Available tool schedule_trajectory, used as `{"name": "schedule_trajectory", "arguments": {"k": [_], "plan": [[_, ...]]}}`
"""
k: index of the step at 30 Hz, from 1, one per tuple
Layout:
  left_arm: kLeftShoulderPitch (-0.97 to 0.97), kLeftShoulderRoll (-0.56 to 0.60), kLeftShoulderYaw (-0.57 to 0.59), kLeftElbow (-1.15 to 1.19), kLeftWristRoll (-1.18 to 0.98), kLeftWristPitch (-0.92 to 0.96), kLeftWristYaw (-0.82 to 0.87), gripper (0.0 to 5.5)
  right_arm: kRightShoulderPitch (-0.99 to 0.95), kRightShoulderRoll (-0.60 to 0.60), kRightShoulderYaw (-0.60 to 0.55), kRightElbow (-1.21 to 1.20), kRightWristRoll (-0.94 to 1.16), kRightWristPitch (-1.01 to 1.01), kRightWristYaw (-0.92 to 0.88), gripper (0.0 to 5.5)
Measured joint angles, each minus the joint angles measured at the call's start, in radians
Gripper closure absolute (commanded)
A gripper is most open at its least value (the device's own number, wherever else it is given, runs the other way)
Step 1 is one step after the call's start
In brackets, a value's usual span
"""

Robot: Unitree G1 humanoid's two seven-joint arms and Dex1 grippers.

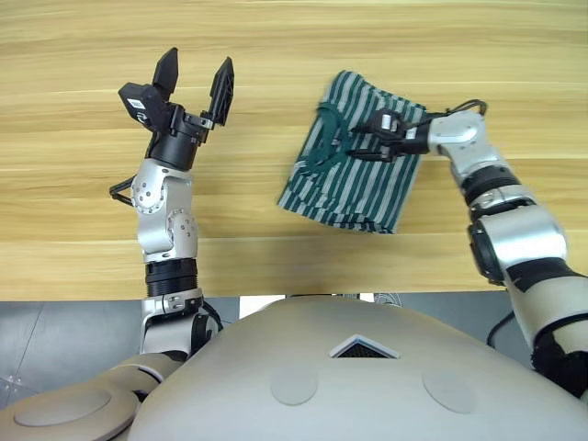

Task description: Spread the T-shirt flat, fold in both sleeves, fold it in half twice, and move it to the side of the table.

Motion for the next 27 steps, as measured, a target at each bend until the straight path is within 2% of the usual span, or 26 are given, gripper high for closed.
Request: {"name": "schedule_trajectory", "arguments": {"k": [10, 13, 17, 20, 22, 24, 25, 27], "plan": [[-0.003, 0.002, -0.013, 0.0, 0.0, 0.0, -0.001, 0.56, -0.02, 0.246, 0.085, 0.015, -0.08, -0.012, -0.099, 3.0], [-0.003, 0.003, -0.013, 0.0, 0.0, 0.0, -0.001, 0.56, -0.025, 0.252, 0.078, 0.028, -0.081, -0.024, -0.114, 3.0], [-0.006, 0.009, -0.023, 0.0, 0.016, -0.001, -0.008, 0.56, -0.024, 0.242, -0.019, 0.025, -0.009, -0.018, -0.051, 3.0], [-0.01, 0.061, -0.052, -0.002, 0.094, -0.028, -0.031, 0.56, -0.027, 0.175, -0.112, -0.101, 0.113, -0.073, 0.091, 3.0], [0.002, 0.128, -0.054, -0.011, 0.147, -0.069, -0.067, 0.26, 0.004, 0.096, -0.152, -0.212, 0.189, -0.086, 0.207, 2.69], [0.046, 0.25, -0.045, -0.015, 0.204, -0.142, -0.15, 0.1, 0.12, -0.024, -0.163, -0.362, 0.238, -0.107, 0.319, 2.22], [0.092, 0.349, -0.028, -0.004, 0.248, -0.215, -0.212, 0.1, 0.21, -0.099, -0.159, -0.433, 0.234, -0.137, 0.345, 2.05], [0.174, 0.504, 0.005, 0.047, 0.308, -0.34, -0.318, 0.1, 0.362, -0.208, -0.143, -0.543, 0.206, -0.197, 0.364, 2.05]]}}
